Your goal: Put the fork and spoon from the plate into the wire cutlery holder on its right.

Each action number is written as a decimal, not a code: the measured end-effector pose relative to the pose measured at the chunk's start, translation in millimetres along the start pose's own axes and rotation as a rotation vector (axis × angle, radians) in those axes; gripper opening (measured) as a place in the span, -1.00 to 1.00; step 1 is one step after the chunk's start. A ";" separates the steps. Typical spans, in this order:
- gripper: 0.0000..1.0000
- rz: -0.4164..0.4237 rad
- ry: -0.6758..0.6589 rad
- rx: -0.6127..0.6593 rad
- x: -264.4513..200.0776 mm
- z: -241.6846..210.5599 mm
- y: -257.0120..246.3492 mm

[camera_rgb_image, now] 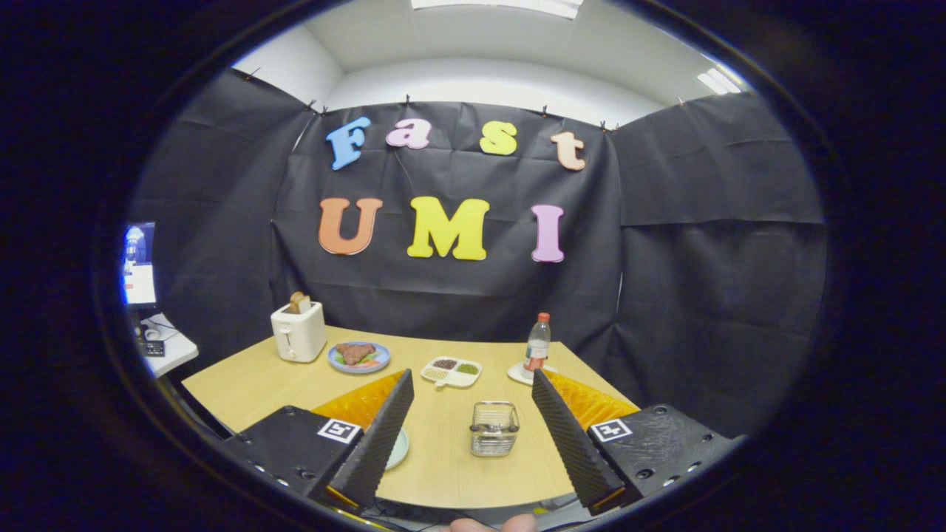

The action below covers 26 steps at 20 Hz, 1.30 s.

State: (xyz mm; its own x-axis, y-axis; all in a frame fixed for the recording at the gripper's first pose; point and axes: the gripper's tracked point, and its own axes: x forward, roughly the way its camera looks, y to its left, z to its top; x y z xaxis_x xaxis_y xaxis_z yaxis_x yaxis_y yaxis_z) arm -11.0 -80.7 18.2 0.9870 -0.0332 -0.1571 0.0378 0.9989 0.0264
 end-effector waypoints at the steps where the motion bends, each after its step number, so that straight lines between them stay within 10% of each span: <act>1: 0.93 -0.001 -0.022 0.002 -0.9 4.5 2.6; 26: 0.92 0.049 -0.097 0.042 -23.8 28.3 38.2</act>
State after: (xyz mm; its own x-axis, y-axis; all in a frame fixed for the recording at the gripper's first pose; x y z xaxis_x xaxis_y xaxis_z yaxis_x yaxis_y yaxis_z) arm -28.6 -42.6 50.8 0.9982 0.0104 -0.0582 -0.0061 0.9973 0.0735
